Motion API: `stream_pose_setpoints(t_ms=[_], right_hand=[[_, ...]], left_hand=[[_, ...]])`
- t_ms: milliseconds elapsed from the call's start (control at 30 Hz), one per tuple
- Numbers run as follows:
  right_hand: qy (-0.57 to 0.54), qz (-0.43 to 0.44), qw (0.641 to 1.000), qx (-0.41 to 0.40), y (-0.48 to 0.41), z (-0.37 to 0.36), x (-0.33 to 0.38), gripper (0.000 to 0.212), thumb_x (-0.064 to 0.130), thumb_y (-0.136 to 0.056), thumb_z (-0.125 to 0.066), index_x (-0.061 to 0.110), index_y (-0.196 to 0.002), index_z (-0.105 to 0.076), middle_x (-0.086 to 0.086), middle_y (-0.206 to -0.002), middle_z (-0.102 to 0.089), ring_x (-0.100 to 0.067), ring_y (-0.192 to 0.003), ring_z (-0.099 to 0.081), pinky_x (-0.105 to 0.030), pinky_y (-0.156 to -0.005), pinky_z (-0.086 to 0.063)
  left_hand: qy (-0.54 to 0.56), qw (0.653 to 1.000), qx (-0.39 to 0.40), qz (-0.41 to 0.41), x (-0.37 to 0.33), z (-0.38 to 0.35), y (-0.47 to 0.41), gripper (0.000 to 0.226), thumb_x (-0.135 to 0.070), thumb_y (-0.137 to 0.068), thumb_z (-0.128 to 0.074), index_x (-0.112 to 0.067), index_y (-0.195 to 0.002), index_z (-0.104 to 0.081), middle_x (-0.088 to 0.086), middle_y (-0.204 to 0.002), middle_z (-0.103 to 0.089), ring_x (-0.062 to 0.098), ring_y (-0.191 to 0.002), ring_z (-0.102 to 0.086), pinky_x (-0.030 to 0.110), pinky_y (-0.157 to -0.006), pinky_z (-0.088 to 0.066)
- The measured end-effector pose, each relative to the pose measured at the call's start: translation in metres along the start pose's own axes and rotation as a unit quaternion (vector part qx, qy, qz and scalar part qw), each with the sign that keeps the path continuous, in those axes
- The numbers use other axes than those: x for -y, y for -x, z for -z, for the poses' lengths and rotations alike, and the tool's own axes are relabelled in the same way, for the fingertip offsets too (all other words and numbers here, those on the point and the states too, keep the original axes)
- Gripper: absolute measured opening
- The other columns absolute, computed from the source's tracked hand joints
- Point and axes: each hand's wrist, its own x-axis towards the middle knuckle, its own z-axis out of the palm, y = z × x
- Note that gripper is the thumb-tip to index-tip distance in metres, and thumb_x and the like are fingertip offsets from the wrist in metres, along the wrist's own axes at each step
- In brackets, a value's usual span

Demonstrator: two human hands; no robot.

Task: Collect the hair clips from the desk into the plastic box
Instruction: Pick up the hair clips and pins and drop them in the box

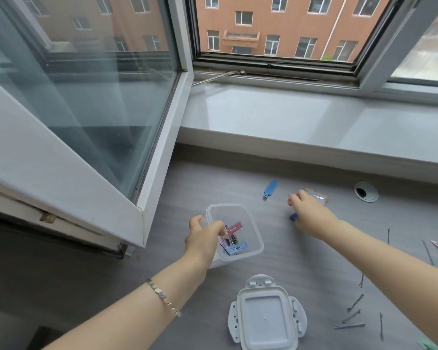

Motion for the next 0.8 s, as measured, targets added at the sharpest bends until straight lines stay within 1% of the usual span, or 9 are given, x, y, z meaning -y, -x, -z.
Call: stream_pose_setpoints(t_ms=[100, 200, 267, 333, 433, 533, 600, 700, 800], right_hand=[[0.005, -0.003, 0.999, 0.045, 0.003, -0.002, -0.011, 0.022, 0.019, -0.093, -0.049, 0.008, -0.112, -0.053, -0.009, -0.121, -0.053, -0.026, -0.115, -0.045, -0.033, -0.087, -0.043], [-0.07, -0.031, 0.992, 0.095, 0.012, 0.001, -0.005, 0.012, 0.014, -0.093, -0.045, 0.012, -0.082, -0.047, -0.012, -0.09, -0.055, -0.026, -0.084, -0.055, -0.027, -0.062, -0.041], [-0.178, -0.05, 0.98, 0.071, 0.021, 0.009, 0.003, 0.025, 0.008, -0.091, -0.044, 0.011, -0.066, -0.044, -0.014, -0.072, -0.06, -0.028, -0.068, -0.057, -0.023, -0.049, -0.037], [-0.31, -0.058, 0.949, -0.004, 0.037, 0.024, 0.02, 0.024, 0.008, -0.09, -0.047, 0.01, -0.066, -0.047, -0.009, -0.063, -0.06, -0.023, -0.059, -0.055, -0.022, -0.049, -0.041], [-0.42, -0.012, 0.907, 0.0, 0.066, 0.048, 0.056, 0.012, 0.014, -0.09, -0.052, 0.015, -0.079, -0.049, -0.005, -0.07, -0.062, -0.018, -0.06, -0.059, -0.032, -0.062, -0.054], [-0.394, 0.002, 0.915, 0.082, 0.087, 0.053, 0.07, 0.014, 0.023, -0.09, -0.056, 0.011, -0.095, -0.062, -0.006, -0.084, -0.069, -0.018, -0.07, -0.064, -0.033, -0.071, -0.056], [-0.373, -0.009, 0.927, 0.026, 0.085, 0.052, 0.061, 0.022, 0.017, -0.089, -0.057, 0.005, -0.105, -0.066, -0.012, -0.096, -0.072, -0.02, -0.076, -0.065, -0.034, -0.079, -0.056], [-0.413, -0.057, 0.903, -0.109, 0.067, 0.044, 0.03, 0.02, 0.002, -0.087, -0.054, -0.002, -0.1, -0.07, -0.017, -0.087, -0.072, -0.028, -0.072, -0.067, -0.037, -0.076, -0.057], [-0.294, -0.105, 0.94, -0.138, 0.03, 0.025, -0.015, 0.022, 0.007, -0.086, -0.055, 0.005, -0.102, -0.07, -0.013, -0.109, -0.068, -0.031, -0.1, -0.063, -0.036, -0.088, -0.05]], left_hand=[[-0.008, 1.0, 0.003, 0.004, 0.002, -0.002, 0.003, 0.087, -0.028, -0.05, -0.047, -0.02, -0.137, -0.04, 0.016, -0.139, -0.046, 0.035, -0.124, -0.049, 0.04, -0.093, -0.042], [-0.013, 1.0, 0.011, 0.008, 0.003, -0.006, 0.007, 0.087, -0.029, -0.051, -0.048, -0.022, -0.137, -0.038, 0.016, -0.139, -0.046, 0.035, -0.124, -0.049, 0.037, -0.087, -0.041], [-0.018, 1.0, 0.015, 0.007, 0.003, -0.009, 0.011, 0.086, -0.03, -0.052, -0.048, -0.023, -0.138, -0.039, 0.016, -0.139, -0.046, 0.034, -0.123, -0.05, 0.038, -0.088, -0.042], [-0.025, 0.999, 0.024, 0.004, 0.003, -0.012, 0.015, 0.086, -0.03, -0.053, -0.048, -0.023, -0.138, -0.038, 0.016, -0.138, -0.046, 0.034, -0.122, -0.05, 0.04, -0.09, -0.043], [-0.033, 0.999, 0.041, 0.006, 0.004, -0.019, 0.019, 0.085, -0.03, -0.054, -0.049, -0.024, -0.137, -0.037, 0.017, -0.136, -0.047, 0.035, -0.121, -0.051, 0.044, -0.097, -0.044], [-0.042, 0.997, 0.065, -0.004, 0.005, -0.029, 0.022, 0.08, -0.028, -0.06, -0.052, -0.025, -0.138, -0.037, 0.018, -0.134, -0.049, 0.036, -0.121, -0.052, 0.047, -0.098, -0.045], [-0.04, 0.997, 0.07, -0.003, 0.004, -0.035, 0.023, 0.085, -0.029, -0.055, -0.051, -0.027, -0.138, -0.037, 0.016, -0.135, -0.049, 0.034, -0.12, -0.052, 0.048, -0.101, -0.046], [-0.044, 0.997, 0.07, -0.002, 0.003, -0.043, 0.028, 0.084, -0.029, -0.056, -0.05, -0.027, -0.139, -0.037, 0.013, -0.137, -0.047, 0.029, -0.117, -0.05, 0.041, -0.096, -0.043], [-0.036, 0.997, 0.063, -0.004, 0.001, -0.053, 0.031, 0.081, -0.028, -0.059, -0.051, -0.025, -0.139, -0.037, 0.013, -0.136, -0.048, 0.026, -0.108, -0.05, 0.034, -0.084, -0.038]])
